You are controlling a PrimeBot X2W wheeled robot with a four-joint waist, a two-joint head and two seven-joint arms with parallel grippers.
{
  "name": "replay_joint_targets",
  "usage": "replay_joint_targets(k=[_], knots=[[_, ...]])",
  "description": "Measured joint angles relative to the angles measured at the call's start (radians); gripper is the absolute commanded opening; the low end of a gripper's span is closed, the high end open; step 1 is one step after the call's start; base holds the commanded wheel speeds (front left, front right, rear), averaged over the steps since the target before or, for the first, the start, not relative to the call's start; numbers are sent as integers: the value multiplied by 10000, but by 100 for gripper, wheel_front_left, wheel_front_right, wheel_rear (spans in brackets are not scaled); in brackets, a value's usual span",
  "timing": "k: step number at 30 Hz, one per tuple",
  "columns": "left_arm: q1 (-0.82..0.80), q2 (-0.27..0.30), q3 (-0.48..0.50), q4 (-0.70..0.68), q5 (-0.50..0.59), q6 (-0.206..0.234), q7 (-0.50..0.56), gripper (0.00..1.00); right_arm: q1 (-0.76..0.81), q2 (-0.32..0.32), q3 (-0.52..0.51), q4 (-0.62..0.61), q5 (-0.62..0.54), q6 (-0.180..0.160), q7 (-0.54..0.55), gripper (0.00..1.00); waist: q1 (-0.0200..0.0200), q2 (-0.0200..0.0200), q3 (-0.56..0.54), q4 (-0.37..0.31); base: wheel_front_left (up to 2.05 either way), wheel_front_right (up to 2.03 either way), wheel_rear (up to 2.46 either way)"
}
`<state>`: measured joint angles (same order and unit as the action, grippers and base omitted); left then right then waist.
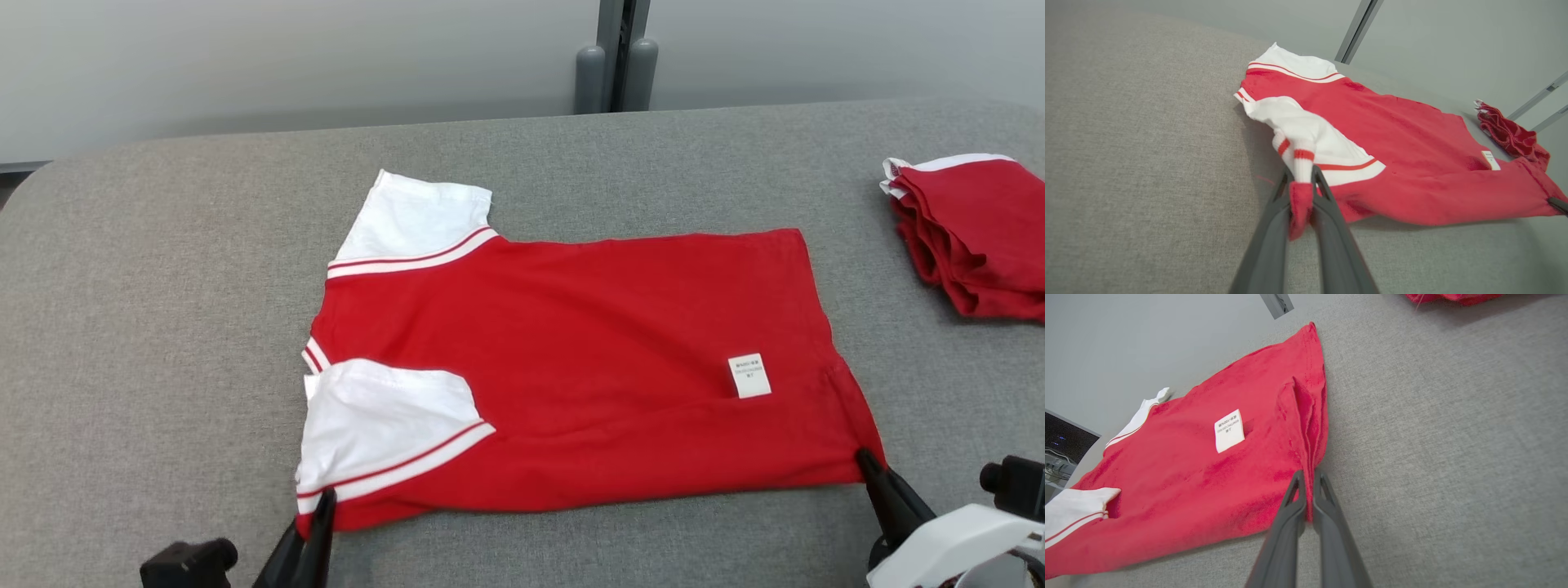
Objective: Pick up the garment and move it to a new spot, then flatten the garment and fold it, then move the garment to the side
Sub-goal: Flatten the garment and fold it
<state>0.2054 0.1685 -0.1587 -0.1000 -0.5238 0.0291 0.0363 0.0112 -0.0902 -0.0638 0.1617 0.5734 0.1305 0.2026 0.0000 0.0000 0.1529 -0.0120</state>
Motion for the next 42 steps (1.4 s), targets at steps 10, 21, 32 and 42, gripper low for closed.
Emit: replay_joint_targets(k=[10, 21, 32, 42], knots=[[935, -150, -410, -205, 27, 320, 387, 0, 781, 322, -403, -192, -178, 0, 345, 0, 0, 0, 61, -80, 0, 0, 0], [899, 261, 174, 69, 52, 679, 385, 100, 918, 387, -859, -487, -420, 0, 107, 100, 0, 0, 185, -364, 0, 0, 0], [-2168, 1329, 33, 79, 715, 224, 1106, 100, -158, 151, -813, -1039, -1267, 0, -817, 100, 0, 0, 626, -704, 0, 0, 0], [-6501, 2255, -360, 1862, 905, -696, 3014, 100, -2061, -40, 573, -961, -1379, 0, -1039, 100, 0, 0, 1874, -1160, 0, 0, 0]])
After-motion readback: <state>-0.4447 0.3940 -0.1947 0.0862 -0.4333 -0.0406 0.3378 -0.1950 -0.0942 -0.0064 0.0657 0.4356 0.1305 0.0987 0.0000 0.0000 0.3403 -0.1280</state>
